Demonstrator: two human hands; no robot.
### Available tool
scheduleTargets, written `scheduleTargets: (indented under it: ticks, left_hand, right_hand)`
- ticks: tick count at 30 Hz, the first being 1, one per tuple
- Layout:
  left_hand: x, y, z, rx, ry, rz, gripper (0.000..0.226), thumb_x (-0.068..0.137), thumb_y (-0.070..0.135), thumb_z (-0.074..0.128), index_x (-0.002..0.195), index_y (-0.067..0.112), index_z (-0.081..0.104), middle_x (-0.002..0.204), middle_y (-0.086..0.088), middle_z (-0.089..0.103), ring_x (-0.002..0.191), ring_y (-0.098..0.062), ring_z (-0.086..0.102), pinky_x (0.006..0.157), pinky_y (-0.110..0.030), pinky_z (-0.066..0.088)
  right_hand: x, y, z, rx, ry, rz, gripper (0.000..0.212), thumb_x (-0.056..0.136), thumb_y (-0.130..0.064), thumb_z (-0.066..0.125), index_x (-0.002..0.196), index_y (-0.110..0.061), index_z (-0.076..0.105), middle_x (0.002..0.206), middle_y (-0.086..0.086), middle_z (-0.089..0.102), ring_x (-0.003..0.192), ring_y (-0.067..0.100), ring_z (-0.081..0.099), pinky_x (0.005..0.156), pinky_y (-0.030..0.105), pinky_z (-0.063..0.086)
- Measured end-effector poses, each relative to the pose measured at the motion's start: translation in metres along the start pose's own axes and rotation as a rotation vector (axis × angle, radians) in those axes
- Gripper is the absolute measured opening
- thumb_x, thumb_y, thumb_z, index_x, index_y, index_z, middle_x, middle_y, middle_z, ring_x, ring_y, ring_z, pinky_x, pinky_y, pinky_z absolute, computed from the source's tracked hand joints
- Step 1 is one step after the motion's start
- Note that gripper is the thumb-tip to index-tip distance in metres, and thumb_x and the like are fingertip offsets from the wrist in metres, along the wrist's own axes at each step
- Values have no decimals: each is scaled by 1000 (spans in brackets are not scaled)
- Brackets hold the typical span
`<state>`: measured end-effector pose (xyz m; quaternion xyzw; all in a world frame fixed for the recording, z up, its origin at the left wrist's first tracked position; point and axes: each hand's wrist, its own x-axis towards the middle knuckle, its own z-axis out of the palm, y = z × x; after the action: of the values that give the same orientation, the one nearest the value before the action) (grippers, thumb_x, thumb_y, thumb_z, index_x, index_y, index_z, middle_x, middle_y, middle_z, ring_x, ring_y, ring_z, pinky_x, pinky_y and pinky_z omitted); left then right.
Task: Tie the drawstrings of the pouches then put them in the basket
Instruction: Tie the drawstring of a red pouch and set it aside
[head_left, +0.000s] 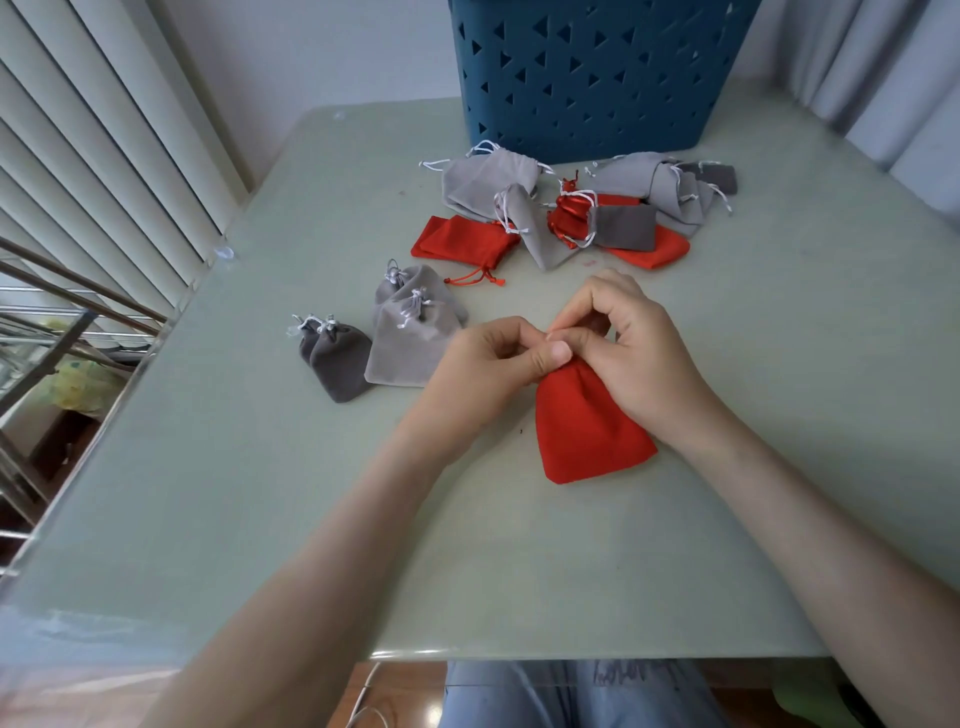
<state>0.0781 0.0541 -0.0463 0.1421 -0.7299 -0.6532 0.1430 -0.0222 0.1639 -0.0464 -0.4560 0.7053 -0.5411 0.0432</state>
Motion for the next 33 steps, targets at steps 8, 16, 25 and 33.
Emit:
scheduleTargets:
  ticks: [8,16,25,33]
  left_hand:
    - [0,2,-2,33,-26,14,15,82,6,68,71,11,61,74,-10,58,73,-17,49,74,-30,40]
    - [2,-1,-2,-85,129,62,13,88,7,62,77,12,65,75,-6,59,75,-14,50,72,-26,40]
    - [1,-2,4,-261,64,102,22,95,4,49,82,11,65,74,10,66,74,-2,59,71,-13,45]
    - [1,-2,-1,-154,45,65,23,96,10,49,81,16,65,70,12,63,71,-5,56,72,-19,43]
  right_hand:
    - [-3,-1,0,54,-39,8,10,79,-9,60,77,-19,59,76,-8,58,75,1,52,74,13,39]
    - [-1,12,-3,64,-337,247,24,91,-36,53,103,-17,61,86,8,64,78,19,56,78,37,44]
    - [1,9,-5,22,-286,282,19,92,-25,58,87,-9,66,78,7,58,76,14,52,76,36,39]
    - [4,5,-18,-96,-322,271,25,92,-14,57,72,-28,64,85,2,52,77,13,57,74,18,44]
